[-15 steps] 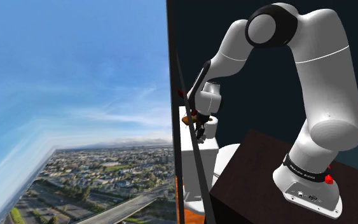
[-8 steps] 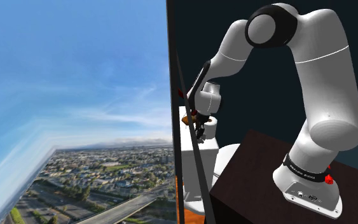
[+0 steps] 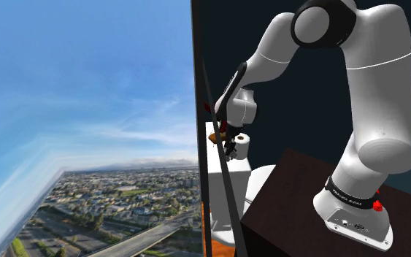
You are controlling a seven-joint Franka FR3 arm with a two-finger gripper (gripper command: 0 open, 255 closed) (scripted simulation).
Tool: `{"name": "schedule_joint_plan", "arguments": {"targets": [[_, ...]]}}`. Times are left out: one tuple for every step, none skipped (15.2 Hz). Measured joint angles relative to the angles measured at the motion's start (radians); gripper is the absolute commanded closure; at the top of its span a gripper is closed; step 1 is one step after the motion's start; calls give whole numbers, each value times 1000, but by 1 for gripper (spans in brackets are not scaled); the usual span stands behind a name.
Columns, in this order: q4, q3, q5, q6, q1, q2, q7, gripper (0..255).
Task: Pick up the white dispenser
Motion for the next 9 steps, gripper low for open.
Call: {"name": "schedule_joint_plan", "arguments": {"targets": [[-8, -11, -16, -9, 10, -19, 17, 255], [-13, -20, -29, -17, 18, -32, 30, 255], [-18, -29, -42, -24, 24, -45, 42, 255], [-25, -38, -56, -32, 31, -60, 55, 255], [-30, -47, -71, -41, 39, -75, 70, 255], [-34, -56, -84, -48, 44, -88, 82, 255], [-41, -65, -99, -56, 51, -103, 95, 255], [-46, -74, -115, -65, 58, -119, 110, 255], [-48, -79, -125, -70, 62, -127, 118, 255]]}}
